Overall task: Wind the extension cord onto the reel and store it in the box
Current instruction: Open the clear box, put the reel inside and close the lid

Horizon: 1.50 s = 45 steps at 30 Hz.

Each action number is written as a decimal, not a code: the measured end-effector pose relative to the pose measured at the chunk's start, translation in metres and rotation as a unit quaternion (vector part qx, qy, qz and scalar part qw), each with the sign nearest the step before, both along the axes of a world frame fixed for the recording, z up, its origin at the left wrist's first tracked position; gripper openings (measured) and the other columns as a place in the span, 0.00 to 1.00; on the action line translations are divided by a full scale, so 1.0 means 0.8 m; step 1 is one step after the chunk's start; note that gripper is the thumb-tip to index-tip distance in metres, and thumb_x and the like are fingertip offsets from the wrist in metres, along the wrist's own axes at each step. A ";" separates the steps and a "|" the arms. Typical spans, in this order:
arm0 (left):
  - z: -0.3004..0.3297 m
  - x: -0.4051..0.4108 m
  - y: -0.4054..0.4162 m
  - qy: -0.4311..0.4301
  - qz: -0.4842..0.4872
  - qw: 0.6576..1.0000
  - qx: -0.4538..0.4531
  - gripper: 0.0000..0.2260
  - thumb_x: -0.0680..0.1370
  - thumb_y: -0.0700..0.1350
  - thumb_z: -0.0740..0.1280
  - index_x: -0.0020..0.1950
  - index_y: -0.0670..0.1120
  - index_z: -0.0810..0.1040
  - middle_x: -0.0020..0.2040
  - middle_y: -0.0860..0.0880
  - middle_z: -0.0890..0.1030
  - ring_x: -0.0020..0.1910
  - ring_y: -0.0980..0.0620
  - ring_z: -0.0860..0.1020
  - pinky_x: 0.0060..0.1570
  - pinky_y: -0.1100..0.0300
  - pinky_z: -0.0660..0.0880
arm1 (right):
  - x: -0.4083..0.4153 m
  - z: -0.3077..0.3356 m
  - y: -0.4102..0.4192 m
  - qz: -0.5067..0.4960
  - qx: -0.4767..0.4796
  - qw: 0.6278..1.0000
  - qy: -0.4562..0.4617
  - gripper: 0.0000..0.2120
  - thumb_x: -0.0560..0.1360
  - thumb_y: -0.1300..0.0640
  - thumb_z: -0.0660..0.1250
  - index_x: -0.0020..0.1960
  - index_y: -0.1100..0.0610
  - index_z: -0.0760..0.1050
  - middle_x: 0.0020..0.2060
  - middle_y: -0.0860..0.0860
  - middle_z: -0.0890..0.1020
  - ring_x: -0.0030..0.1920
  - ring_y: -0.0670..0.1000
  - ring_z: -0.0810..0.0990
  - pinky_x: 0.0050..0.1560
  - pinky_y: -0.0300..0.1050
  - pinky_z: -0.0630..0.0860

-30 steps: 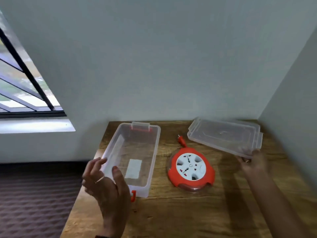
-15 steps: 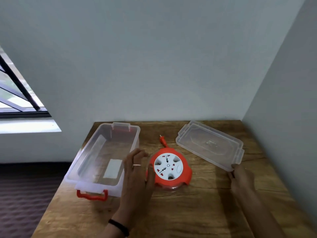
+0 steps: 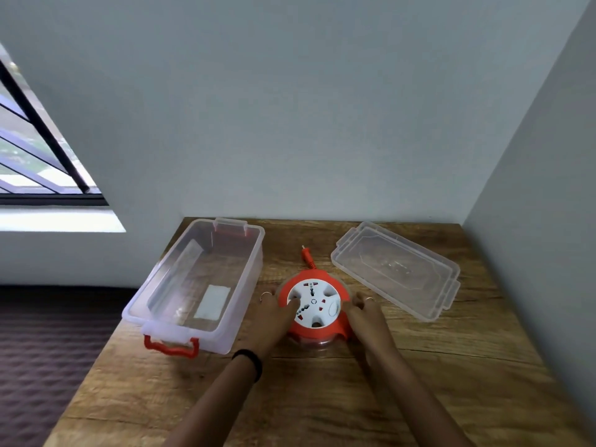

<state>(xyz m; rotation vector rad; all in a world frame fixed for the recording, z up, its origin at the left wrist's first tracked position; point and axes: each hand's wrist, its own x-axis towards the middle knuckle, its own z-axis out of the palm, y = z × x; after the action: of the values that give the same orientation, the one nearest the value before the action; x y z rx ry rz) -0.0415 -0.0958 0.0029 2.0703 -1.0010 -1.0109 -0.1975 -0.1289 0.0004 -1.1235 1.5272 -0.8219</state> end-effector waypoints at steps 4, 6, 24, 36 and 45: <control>0.005 -0.003 -0.006 -0.007 0.016 1.000 0.010 0.24 0.77 0.50 0.68 0.69 0.43 0.67 0.66 0.44 0.75 0.60 0.47 0.77 0.53 0.57 0.76 | 0.005 0.006 -0.013 0.009 0.054 0.997 -0.045 0.16 0.76 0.61 0.64 0.64 0.57 0.73 0.42 0.49 0.82 0.44 0.52 0.82 0.48 0.54 0.82; 0.009 -0.005 -0.010 -0.005 0.009 1.000 0.009 0.24 0.76 0.49 0.69 0.68 0.42 0.68 0.65 0.44 0.76 0.59 0.47 0.77 0.50 0.58 0.76 | -0.001 0.007 -0.020 0.008 0.073 0.996 -0.054 0.17 0.75 0.66 0.63 0.63 0.60 0.74 0.45 0.54 0.83 0.45 0.54 0.83 0.46 0.55 0.82; 0.135 0.049 0.008 -0.055 0.012 0.966 -0.251 0.19 0.78 0.46 0.67 0.69 0.52 0.70 0.58 0.55 0.79 0.56 0.55 0.79 0.44 0.71 0.74 | 0.061 0.113 -0.026 -0.008 0.008 0.974 -0.225 0.08 0.76 0.65 0.63 0.54 0.62 0.76 0.40 0.51 0.82 0.39 0.50 0.80 0.25 0.36 0.74; 0.130 0.235 0.036 0.096 0.133 0.965 -0.205 0.22 0.71 0.38 0.75 0.64 0.43 0.74 0.45 0.53 0.79 0.42 0.52 0.81 0.39 0.61 0.80 | 0.203 0.126 0.008 0.187 0.046 0.951 -0.243 0.11 0.76 0.65 0.65 0.55 0.53 0.75 0.47 0.51 0.85 0.44 0.47 0.85 0.39 0.41 0.79; 0.132 0.275 0.018 0.027 0.029 0.986 -0.162 0.15 0.71 0.40 0.74 0.55 0.51 0.78 0.47 0.52 0.80 0.46 0.47 0.82 0.51 0.52 0.80 | 0.248 0.126 0.033 0.132 0.112 0.949 -0.262 0.17 0.77 0.64 0.63 0.65 0.56 0.71 0.53 0.55 0.83 0.51 0.54 0.82 0.54 0.55 0.79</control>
<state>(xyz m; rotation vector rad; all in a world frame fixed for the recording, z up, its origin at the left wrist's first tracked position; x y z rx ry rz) 0.1784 -0.0818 0.1085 1.7865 -0.9984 -0.8094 0.0012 -0.1024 0.1016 -0.8299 0.9726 -0.6730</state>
